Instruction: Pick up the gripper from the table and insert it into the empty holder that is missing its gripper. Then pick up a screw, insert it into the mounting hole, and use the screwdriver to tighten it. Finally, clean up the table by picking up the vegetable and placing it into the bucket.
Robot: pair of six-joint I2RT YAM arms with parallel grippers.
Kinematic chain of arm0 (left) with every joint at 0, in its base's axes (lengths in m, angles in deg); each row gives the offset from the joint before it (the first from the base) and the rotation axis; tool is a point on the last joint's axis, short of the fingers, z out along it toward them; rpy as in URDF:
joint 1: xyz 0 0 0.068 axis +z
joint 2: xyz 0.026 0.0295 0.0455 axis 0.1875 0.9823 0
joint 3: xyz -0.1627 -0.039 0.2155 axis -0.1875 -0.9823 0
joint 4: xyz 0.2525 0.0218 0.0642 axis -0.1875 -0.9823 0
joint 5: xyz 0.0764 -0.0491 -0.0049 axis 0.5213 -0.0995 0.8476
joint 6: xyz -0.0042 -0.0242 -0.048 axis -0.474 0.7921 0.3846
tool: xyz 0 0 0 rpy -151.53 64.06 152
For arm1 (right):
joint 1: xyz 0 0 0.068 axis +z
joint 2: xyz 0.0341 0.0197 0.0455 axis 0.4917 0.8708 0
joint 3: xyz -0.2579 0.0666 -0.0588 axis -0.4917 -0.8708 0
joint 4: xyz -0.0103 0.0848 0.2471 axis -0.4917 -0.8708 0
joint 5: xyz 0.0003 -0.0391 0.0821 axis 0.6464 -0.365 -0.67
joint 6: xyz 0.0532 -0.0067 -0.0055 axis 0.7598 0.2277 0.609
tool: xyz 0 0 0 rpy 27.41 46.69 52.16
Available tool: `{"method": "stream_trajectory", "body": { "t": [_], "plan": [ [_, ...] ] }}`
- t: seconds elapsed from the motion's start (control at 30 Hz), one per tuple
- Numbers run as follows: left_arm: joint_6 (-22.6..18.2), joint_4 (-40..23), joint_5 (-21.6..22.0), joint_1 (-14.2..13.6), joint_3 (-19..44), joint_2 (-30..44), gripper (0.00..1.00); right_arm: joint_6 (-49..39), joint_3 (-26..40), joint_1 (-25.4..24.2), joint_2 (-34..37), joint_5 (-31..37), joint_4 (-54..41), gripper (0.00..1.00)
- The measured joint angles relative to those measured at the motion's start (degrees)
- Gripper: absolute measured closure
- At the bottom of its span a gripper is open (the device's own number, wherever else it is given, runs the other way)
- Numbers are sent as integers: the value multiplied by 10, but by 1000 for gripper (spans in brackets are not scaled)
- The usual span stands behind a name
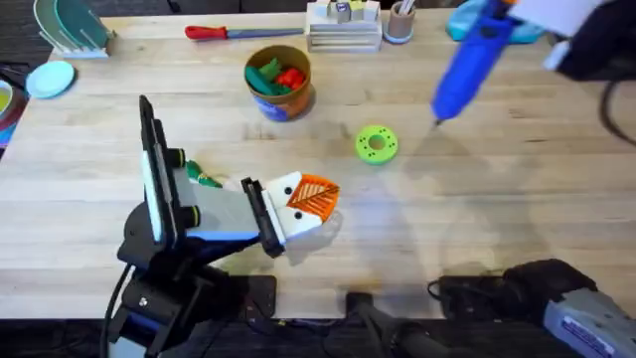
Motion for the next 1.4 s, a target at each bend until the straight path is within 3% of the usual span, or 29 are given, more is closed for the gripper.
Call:
{"method": "stream_trajectory", "body": {
  "t": [0.23, 0.67, 0.9, 1.4],
  "plan": [
    [0, 0, 0, 0, 0, 0, 991, 26, -24, 164, 13, 0, 109, 982],
    [0, 0, 2, 0, 0, 0, 991, 32, -24, 367, 124, 0, 249, 982],
    [0, 0, 2, 0, 0, 0, 991, 20, -24, 406, 153, 0, 276, 982],
    [0, 0, 2, 0, 0, 0, 991, -45, -24, 410, 180, 0, 287, 982]
  ]
}}
